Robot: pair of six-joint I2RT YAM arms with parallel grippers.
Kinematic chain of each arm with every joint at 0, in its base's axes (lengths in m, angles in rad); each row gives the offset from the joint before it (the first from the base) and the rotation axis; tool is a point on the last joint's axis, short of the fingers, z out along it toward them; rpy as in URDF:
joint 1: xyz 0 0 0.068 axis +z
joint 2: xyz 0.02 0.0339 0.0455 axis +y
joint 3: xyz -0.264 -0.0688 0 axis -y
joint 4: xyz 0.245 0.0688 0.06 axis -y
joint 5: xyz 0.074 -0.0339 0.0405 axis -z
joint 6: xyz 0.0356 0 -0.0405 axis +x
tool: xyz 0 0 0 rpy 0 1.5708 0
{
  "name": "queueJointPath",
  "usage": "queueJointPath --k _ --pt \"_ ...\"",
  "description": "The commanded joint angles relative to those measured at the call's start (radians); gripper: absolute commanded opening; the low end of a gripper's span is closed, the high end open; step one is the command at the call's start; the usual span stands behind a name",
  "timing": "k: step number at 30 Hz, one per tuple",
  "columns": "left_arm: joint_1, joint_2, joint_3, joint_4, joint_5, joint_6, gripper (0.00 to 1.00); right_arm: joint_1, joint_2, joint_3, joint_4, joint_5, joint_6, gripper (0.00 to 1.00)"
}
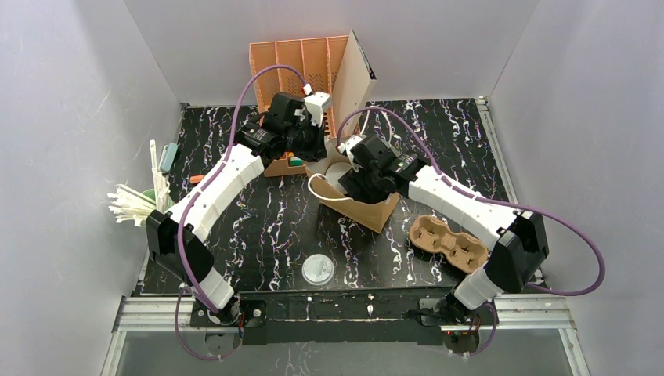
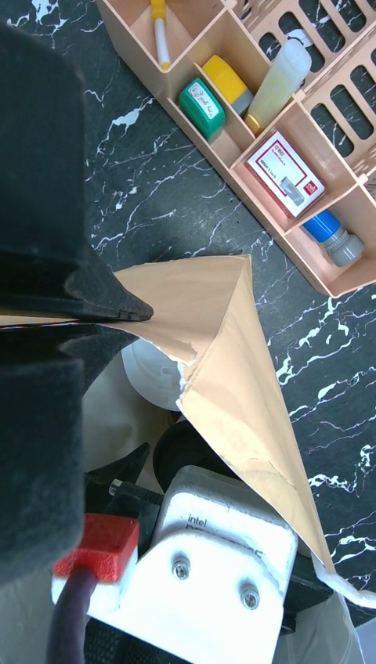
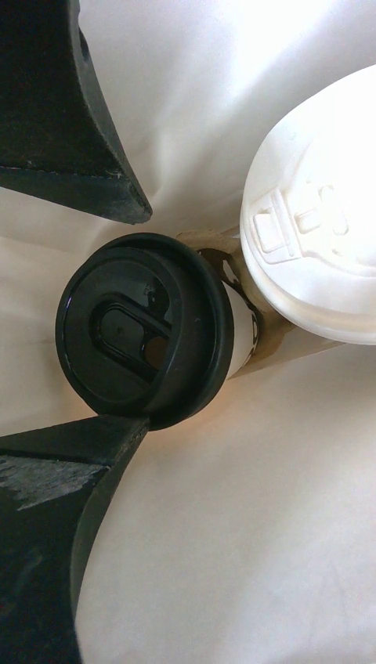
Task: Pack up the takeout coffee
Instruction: Place the coffee cup on the cup tray.
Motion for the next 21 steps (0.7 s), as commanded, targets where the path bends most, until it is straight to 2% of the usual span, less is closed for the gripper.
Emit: queueJointPath --k 1,5,12,14,18,21 --pt "0.009 -0.014 0.025 -0.019 -0.015 -0.010 0.00 -0.012 -0.051 0.034 0.033 0.019 -0.011 0.98" --pt "0.009 -0.011 0.027 -0.020 -0.019 -0.008 0.00 -0.013 -0.070 0.045 0.043 -0.042 -0.008 0.98" --pt "0.009 -0.011 0.032 -0.019 -0.026 -0.003 0.00 -0.045 -0.010 0.106 -0.067 -0.173 0.057 0.98" --pt "0.009 -0.013 0.031 -0.020 -0.029 -0.002 0.00 -0.045 0.004 0.115 -0.074 -0.151 0.063 0.98" --pt "0.009 -0.019 0.025 -0.020 -0.030 -0.005 0.00 -0.045 0.002 0.096 -0.047 0.007 0.049 0.98" --pt "0.009 -0.024 0.023 -0.020 -0.038 -0.006 0.00 -0.045 -0.043 0.063 0.028 0.020 -0.001 0.98"
